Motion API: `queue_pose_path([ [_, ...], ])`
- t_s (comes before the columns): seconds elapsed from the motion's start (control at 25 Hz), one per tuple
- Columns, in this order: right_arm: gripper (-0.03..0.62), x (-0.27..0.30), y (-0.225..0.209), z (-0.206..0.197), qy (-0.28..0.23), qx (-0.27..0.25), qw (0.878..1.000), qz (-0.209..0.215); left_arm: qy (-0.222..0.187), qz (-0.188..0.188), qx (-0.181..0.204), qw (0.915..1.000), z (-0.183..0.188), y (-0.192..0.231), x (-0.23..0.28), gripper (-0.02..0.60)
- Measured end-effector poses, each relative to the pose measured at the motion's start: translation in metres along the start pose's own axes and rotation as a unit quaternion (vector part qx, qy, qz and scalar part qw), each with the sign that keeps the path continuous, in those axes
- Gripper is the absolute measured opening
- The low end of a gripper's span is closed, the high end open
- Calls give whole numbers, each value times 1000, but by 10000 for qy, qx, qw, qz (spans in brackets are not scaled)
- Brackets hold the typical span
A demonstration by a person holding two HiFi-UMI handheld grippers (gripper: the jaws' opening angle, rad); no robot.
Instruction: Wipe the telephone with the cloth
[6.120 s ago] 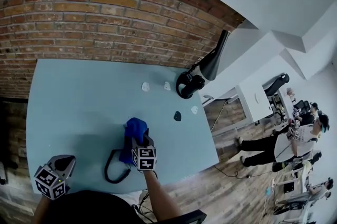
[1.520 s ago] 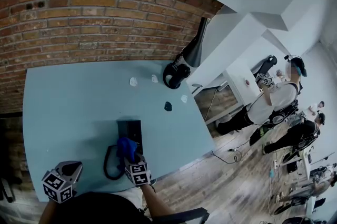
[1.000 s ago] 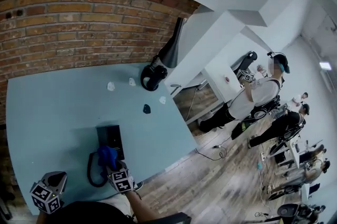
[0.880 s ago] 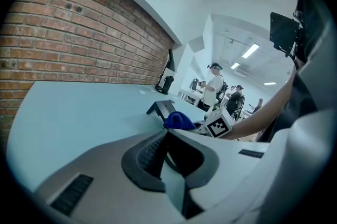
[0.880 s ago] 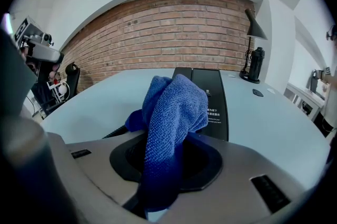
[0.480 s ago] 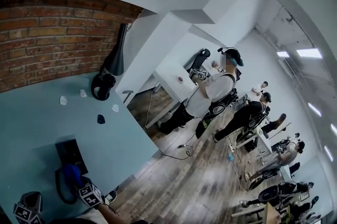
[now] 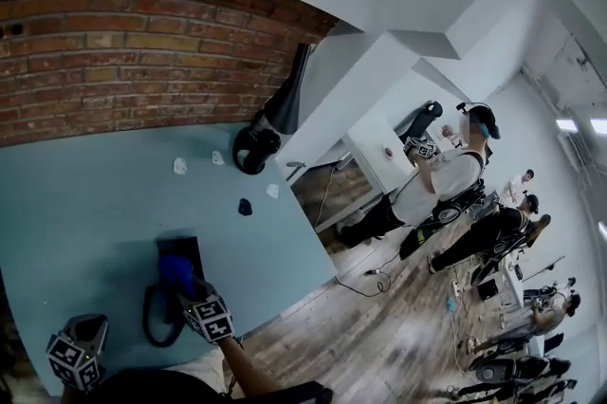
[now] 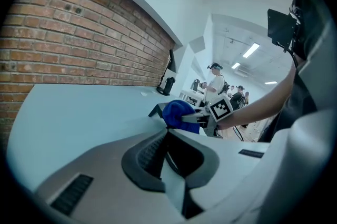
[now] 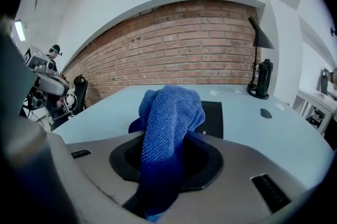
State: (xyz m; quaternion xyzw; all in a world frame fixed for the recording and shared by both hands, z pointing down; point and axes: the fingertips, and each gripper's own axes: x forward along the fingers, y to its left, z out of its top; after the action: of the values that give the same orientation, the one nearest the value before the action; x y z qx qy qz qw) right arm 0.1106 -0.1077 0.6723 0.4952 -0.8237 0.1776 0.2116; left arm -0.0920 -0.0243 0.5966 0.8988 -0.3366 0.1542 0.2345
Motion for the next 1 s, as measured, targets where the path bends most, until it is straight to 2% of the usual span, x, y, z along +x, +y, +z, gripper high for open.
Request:
queue_pose_path([
  [0.2, 133, 21, -28, 41, -230, -287, 9992, -180, 52, 230, -285, 9993, -4, 4, -11, 2],
  [0.36, 133, 36, -47, 59, -250, -422, 9982, -348, 30, 361, -322, 9988, -8, 11, -15, 2],
  [0.48, 133, 49, -56, 52, -59, -381, 9984, -424, 24, 423, -359, 9985, -9, 15, -17, 2],
  [0.64, 133, 54, -63, 44, -201, 269, 9989, -337, 36, 452, -374, 9983, -8, 19, -14, 2],
  [0.88, 133, 53, -57, 38, -115, -92, 9998, -153, 92, 415, -400, 9983, -11, 18, -11, 2],
  [1.0, 133, 52, -59, 37, -137, -142, 9996, -194, 115, 368, -366, 9986, -11, 17, -8, 2],
])
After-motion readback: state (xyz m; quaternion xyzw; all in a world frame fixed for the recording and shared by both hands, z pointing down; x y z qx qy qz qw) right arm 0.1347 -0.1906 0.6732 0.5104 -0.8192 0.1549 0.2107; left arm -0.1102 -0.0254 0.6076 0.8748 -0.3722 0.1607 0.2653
